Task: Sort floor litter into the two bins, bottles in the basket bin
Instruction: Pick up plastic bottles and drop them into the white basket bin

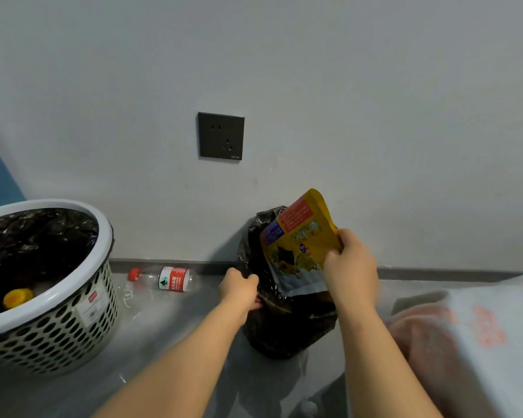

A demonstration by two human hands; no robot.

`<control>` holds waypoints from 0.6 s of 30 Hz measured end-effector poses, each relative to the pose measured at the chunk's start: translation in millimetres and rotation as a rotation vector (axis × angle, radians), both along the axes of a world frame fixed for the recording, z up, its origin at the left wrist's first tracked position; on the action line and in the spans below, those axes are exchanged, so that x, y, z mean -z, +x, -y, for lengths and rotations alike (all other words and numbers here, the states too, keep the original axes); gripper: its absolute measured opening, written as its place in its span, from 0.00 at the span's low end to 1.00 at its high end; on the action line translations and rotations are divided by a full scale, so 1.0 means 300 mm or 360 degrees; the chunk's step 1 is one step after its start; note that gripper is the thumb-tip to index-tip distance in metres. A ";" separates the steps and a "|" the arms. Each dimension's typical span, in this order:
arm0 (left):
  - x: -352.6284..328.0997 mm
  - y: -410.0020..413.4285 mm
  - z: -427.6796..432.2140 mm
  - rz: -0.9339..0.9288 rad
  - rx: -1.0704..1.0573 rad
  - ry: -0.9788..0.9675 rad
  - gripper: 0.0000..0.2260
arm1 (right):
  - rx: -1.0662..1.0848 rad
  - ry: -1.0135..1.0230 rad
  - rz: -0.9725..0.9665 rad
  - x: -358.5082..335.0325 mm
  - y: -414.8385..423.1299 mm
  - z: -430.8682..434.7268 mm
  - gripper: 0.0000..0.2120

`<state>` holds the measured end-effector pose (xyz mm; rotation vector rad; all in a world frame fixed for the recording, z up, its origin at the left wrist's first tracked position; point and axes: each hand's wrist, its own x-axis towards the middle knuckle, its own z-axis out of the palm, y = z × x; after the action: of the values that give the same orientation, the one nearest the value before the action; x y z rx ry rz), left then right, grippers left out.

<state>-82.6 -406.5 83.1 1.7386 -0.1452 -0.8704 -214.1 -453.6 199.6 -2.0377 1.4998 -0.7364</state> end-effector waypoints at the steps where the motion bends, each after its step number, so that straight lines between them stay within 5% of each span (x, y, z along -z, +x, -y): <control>1: -0.004 0.027 -0.030 -0.0012 -0.0010 -0.0036 0.06 | -0.0042 0.0011 -0.0025 -0.001 0.015 0.002 0.15; 18: -0.007 0.227 -0.356 0.0016 0.0171 -0.0044 0.07 | -0.0452 -0.0066 -0.0862 0.194 0.262 0.053 0.20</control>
<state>-14.6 -299.7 85.1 1.7218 -0.2579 -0.9335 -135.4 -469.6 141.5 -2.5442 1.4125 -0.1015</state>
